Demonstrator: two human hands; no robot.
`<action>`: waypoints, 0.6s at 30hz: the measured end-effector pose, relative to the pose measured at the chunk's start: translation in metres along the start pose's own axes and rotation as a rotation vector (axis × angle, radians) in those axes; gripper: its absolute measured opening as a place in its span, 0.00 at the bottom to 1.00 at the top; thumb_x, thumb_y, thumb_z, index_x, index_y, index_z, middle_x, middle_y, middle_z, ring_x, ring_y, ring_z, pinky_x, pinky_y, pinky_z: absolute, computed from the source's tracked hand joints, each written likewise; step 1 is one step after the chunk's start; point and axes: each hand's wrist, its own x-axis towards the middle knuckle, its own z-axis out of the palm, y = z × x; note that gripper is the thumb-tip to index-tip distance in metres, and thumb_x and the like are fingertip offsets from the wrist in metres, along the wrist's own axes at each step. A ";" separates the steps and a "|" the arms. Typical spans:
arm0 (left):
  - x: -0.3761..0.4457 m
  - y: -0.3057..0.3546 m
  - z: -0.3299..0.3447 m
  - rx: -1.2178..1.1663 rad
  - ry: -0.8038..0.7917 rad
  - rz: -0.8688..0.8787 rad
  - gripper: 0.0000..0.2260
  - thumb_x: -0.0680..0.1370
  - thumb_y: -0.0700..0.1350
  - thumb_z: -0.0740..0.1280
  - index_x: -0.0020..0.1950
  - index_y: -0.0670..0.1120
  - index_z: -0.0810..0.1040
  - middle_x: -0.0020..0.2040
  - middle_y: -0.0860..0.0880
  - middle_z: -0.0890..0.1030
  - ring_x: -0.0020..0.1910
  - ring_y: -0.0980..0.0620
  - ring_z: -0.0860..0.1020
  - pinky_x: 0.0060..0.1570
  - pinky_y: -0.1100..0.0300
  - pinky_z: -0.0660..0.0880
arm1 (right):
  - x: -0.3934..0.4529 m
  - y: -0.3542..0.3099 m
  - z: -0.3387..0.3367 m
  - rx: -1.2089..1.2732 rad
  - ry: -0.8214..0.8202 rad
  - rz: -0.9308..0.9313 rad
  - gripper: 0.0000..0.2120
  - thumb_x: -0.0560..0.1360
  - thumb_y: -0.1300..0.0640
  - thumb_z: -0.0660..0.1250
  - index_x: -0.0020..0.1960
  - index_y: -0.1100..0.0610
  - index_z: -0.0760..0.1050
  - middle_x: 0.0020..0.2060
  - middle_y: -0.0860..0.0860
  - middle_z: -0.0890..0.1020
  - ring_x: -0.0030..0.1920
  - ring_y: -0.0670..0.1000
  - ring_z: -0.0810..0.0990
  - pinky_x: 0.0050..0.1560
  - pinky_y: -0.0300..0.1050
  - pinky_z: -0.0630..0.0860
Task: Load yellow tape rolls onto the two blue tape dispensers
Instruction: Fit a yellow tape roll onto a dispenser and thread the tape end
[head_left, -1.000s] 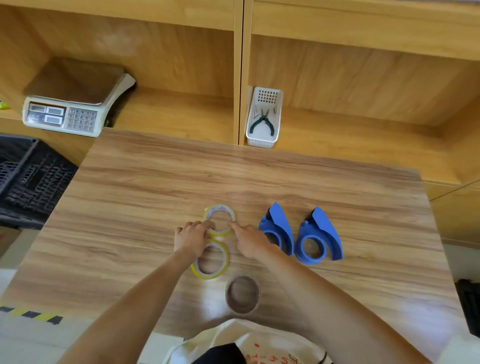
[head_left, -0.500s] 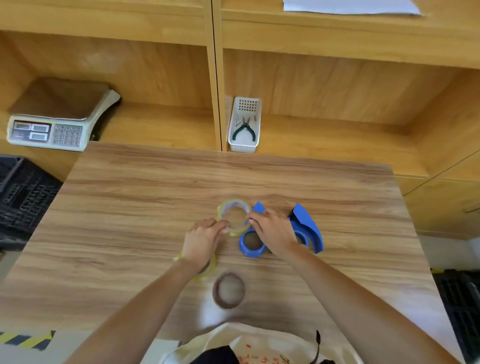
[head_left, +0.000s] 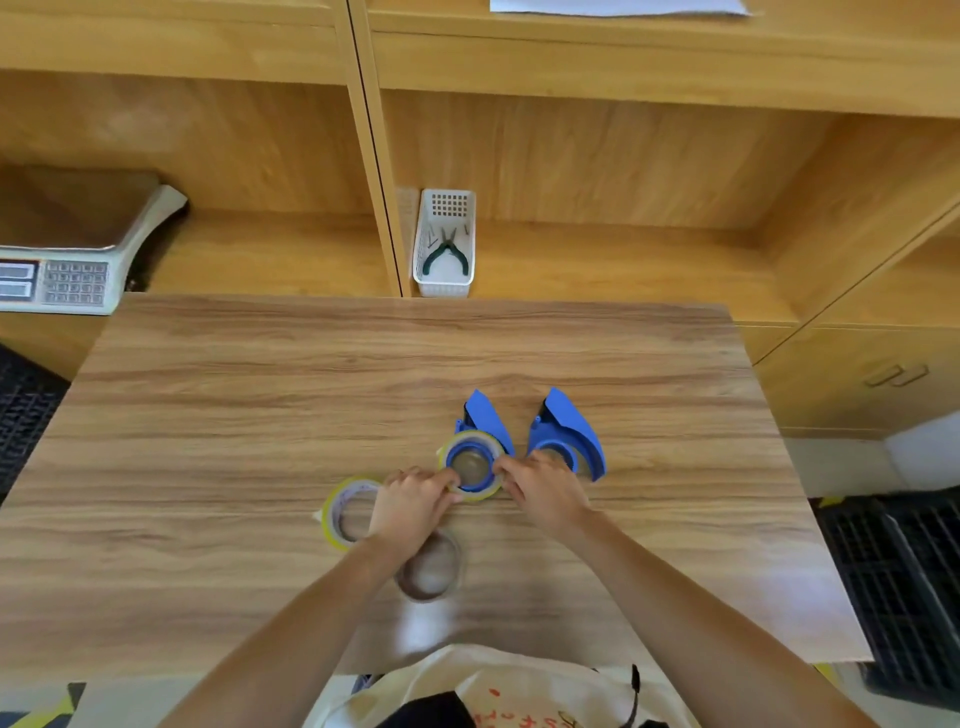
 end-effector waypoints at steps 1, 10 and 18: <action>0.000 0.001 0.001 0.013 -0.013 -0.018 0.11 0.64 0.56 0.79 0.39 0.54 0.83 0.28 0.51 0.81 0.27 0.50 0.81 0.27 0.61 0.76 | 0.001 -0.001 0.001 -0.007 -0.008 0.000 0.14 0.80 0.55 0.57 0.64 0.48 0.72 0.50 0.53 0.82 0.58 0.55 0.74 0.52 0.51 0.73; 0.006 0.006 0.008 -0.109 -0.270 -0.130 0.14 0.82 0.53 0.60 0.64 0.47 0.68 0.55 0.41 0.81 0.54 0.38 0.80 0.54 0.49 0.73 | 0.014 -0.010 0.007 -0.117 -0.086 0.015 0.17 0.78 0.63 0.60 0.65 0.54 0.69 0.52 0.55 0.82 0.58 0.57 0.73 0.53 0.52 0.71; 0.008 -0.005 0.012 -0.234 -0.354 -0.135 0.15 0.83 0.51 0.58 0.68 0.51 0.63 0.52 0.40 0.83 0.51 0.37 0.80 0.51 0.48 0.74 | 0.011 -0.010 0.009 -0.099 -0.053 0.037 0.21 0.74 0.65 0.63 0.65 0.53 0.65 0.52 0.53 0.80 0.50 0.59 0.80 0.40 0.49 0.71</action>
